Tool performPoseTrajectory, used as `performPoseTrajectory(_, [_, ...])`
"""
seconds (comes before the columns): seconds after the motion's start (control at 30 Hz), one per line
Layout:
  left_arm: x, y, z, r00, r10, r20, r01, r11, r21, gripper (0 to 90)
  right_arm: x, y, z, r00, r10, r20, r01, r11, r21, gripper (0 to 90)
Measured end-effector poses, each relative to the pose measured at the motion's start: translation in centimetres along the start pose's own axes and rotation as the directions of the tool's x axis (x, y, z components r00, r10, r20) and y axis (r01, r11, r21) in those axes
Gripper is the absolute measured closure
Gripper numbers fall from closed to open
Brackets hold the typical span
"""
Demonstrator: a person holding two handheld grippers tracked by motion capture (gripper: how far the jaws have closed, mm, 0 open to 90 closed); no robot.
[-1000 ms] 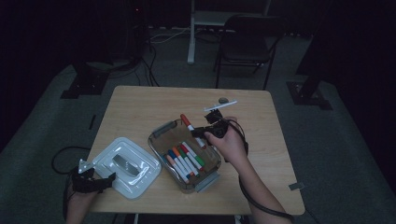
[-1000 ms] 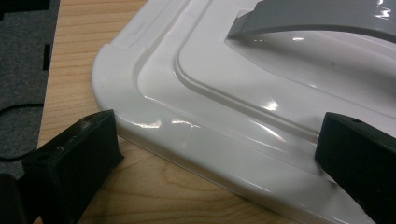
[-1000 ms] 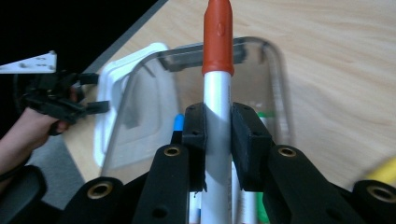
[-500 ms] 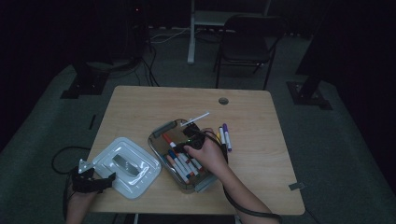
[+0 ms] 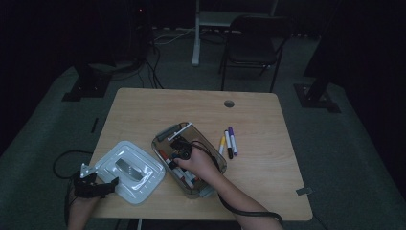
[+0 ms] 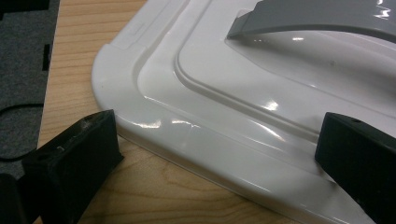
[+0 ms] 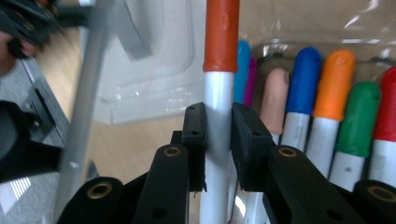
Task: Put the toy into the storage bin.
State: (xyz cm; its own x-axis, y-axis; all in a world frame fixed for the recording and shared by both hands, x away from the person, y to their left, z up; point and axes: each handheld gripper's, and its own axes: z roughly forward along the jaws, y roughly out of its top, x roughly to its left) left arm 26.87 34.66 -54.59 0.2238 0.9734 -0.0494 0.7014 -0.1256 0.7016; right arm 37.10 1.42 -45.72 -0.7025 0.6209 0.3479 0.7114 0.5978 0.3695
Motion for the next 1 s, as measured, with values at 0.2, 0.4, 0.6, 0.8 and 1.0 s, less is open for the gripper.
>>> performPoseTrajectory(0.2, [0.0, 0.0, 0.0, 1.0000, 0.001, 0.001, -0.001, 1.0000, 0.000, 0.4, 0.0, 0.0, 1.5, 0.9994, -0.012, 0.031, 0.010, 0.998, 0.067, 75.7])
performPoseTrajectory(0.4, [0.0, 0.0, 0.0, 1.0000, 0.001, 0.001, -0.001, 1.0000, 0.000, 0.5, -0.1, -0.2, 2.0, 0.9997, -0.008, 0.023, 0.004, 0.991, 0.137, 71.0])
performPoseTrajectory(0.6, [0.0, 0.0, 0.0, 1.0000, 0.001, 0.001, -0.001, 1.0000, 0.000, 0.5, -0.5, -0.2, 1.5, 0.9990, -0.024, 0.037, 0.020, 0.993, 0.117, 62.9])
performPoseTrajectory(0.8, [0.0, 0.0, 0.0, 1.0000, 0.001, 0.001, -0.001, 1.0000, 0.000, 0.5, -1.2, -0.3, 0.0, 0.9995, -0.015, 0.029, 0.014, 0.998, 0.061, 60.4])
performPoseTrajectory(1.0, [0.0, 0.0, 0.0, 1.0000, 0.001, 0.001, -0.001, 1.0000, 0.000, 0.5, -1.6, -0.4, -2.9, 0.9996, -0.018, 0.023, 0.018, 0.999, -0.033, 56.2])
